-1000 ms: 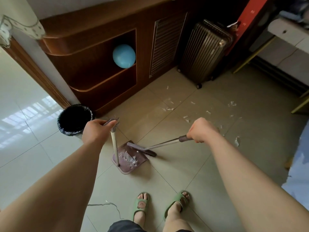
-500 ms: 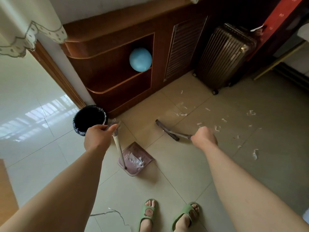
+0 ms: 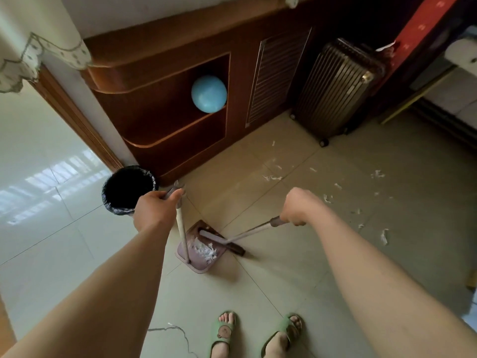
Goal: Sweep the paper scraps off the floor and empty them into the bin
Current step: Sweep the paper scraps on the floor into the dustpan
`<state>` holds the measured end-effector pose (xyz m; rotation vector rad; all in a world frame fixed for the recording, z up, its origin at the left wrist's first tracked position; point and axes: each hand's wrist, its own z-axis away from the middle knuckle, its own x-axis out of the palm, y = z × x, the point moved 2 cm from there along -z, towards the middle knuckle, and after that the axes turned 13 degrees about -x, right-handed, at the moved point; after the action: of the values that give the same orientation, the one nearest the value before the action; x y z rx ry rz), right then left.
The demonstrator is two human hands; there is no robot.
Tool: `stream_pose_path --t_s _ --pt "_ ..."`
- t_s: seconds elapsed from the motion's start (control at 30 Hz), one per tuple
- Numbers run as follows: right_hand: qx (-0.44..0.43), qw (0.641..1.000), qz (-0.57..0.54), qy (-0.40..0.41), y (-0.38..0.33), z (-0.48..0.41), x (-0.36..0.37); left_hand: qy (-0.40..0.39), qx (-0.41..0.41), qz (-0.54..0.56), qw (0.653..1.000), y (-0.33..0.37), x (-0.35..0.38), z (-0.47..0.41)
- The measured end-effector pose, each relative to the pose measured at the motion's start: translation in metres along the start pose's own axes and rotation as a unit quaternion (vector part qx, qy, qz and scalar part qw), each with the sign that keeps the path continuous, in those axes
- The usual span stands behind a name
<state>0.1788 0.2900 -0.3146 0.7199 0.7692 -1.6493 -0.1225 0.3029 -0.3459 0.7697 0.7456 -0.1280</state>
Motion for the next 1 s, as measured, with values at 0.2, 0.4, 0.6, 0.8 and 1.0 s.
stream_pose_path --t_s 0.2,0.4,0.6,0.8,1.0 --pt "0.005 1.000 -0.010 0.029 0.015 0.020 -0.018 -0.016 0.012 -0.005 1.000 0.008 0.001 0.010" --pt "0.067 0.996 -0.041 0.039 0.041 0.036 -0.026 -0.042 0.048 -0.031 0.997 0.030 0.020 0.036" --pt "0.137 0.984 -0.101 0.060 0.094 0.055 -0.029 -0.070 0.099 -0.055 0.991 0.064 0.052 0.065" --pt "0.197 0.964 -0.155 0.087 0.174 0.073 -0.018 -0.100 0.136 -0.072 0.983 0.090 0.099 0.100" --pt "0.271 0.940 -0.185 0.095 0.263 0.096 -0.009 -0.133 0.160 -0.086 0.974 0.112 0.163 0.145"
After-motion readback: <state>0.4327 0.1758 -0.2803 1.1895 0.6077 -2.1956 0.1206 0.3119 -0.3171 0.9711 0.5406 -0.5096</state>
